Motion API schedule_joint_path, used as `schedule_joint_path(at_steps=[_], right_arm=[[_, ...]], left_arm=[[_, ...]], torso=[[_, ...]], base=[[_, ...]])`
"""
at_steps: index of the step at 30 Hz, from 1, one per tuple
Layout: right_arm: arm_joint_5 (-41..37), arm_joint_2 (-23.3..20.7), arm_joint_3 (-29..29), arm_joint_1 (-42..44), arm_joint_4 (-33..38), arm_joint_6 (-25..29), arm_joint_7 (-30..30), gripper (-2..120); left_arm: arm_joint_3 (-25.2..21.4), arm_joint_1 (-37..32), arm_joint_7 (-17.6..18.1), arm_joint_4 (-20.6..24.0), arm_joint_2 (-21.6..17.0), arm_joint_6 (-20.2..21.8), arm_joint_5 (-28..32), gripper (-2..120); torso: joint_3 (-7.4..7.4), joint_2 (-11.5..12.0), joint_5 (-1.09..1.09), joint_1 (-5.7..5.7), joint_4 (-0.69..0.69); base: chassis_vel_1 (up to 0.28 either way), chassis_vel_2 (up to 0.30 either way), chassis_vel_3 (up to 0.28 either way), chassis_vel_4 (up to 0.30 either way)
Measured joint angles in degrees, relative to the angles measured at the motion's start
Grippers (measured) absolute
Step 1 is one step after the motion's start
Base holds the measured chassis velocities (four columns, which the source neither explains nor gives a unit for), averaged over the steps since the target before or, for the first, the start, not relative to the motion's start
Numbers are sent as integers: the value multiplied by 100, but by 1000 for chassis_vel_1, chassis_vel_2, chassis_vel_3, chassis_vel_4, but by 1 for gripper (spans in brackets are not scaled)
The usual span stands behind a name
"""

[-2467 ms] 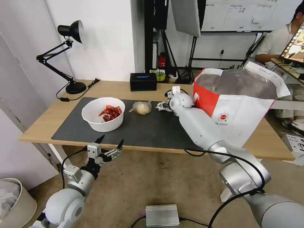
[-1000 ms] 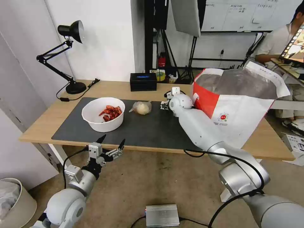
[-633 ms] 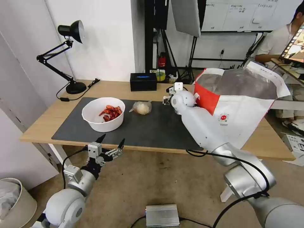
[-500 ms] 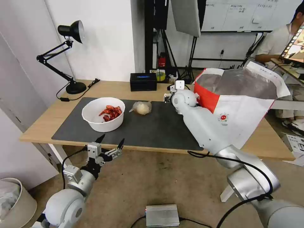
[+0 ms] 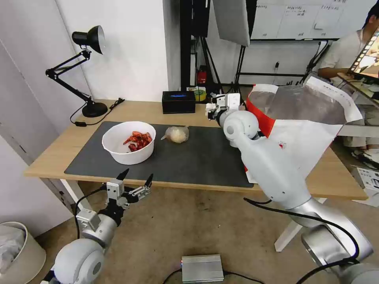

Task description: Pick up the trash from the table and place it into the takeout bag.

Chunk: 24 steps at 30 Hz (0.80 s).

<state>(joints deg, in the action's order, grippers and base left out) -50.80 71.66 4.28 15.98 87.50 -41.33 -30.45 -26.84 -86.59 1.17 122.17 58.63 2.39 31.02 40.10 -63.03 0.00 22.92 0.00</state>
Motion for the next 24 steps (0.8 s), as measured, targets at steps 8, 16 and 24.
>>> schedule_joint_path(at_steps=[8, 16, 24], right_arm=[[163, -234, -22, -58, 657, 0, -24, 0], [425, -587, -332, -68, 1481, 0, -37, 0], [144, -1042, -663, 47, 1950, 1, -235, 0]], left_arm=[[-91, -93, 0, 86, 28, -5, -7, 100], [-200, -254, 0, 156, 88, -10, -25, 100], [-237, -320, 0, 203, 139, -19, -48, 100]], torso=[[0, 0, 0, 0, 0], [0, 0, 1, 0, 0], [0, 0, 1, 0, 0]], base=[[0, 0, 0, 0], [0, 0, 0, 0], [0, 0, 0, 0]])
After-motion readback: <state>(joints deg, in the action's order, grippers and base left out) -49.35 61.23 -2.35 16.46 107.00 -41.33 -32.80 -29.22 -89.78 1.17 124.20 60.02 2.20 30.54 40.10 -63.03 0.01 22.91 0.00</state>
